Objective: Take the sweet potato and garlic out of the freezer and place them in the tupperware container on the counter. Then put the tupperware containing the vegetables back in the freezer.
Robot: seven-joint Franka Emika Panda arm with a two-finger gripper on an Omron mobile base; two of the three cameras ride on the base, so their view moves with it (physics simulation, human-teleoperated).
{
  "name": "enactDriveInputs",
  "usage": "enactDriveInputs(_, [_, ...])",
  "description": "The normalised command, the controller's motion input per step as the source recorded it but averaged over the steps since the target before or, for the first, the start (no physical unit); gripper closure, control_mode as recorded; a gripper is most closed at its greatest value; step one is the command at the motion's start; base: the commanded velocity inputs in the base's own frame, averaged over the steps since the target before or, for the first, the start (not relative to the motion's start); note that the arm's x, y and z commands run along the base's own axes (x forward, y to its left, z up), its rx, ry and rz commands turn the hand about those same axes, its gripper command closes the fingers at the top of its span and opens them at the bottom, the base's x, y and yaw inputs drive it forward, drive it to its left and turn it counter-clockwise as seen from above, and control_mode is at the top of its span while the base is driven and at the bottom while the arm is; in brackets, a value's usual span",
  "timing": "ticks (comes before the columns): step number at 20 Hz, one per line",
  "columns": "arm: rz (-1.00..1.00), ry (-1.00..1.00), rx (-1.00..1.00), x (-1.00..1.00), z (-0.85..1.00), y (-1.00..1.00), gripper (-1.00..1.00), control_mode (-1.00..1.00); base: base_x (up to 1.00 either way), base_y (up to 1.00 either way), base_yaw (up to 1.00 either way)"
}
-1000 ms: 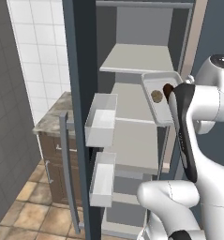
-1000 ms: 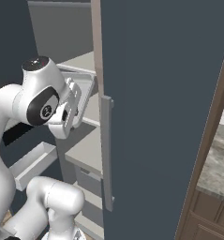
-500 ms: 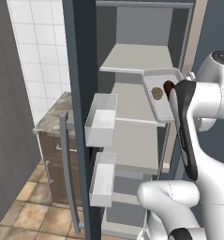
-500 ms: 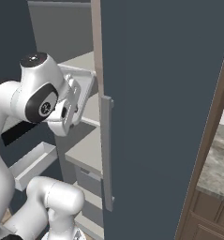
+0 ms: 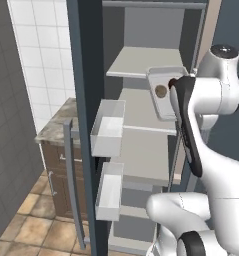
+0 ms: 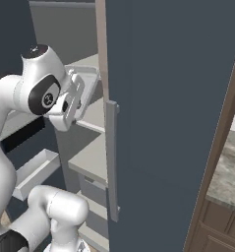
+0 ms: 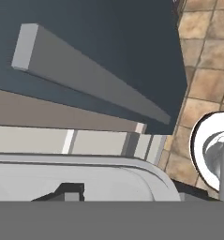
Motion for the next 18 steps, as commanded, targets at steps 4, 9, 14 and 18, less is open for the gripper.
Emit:
enactDriveInputs(4, [0.0, 0.0, 0.01, 0.53, 0.03, 0.11, 1.0, -1.0, 0.0, 0.0, 0.0])
enactDriveInputs(9, [0.0, 0.02, 0.05, 0.52, 0.18, 0.0, 1.0, -1.0, 0.0, 0.0, 0.0])
enactDriveInputs(14, [0.0, 0.06, 0.06, 0.33, 0.2, 0.0, 1.0, -1.0, 0.0, 0.0, 0.0])
enactDriveInputs(18, [0.0, -0.03, 0.0, 0.29, 0.01, 0.01, 1.0, -1.0, 0.0, 0.0, 0.0])
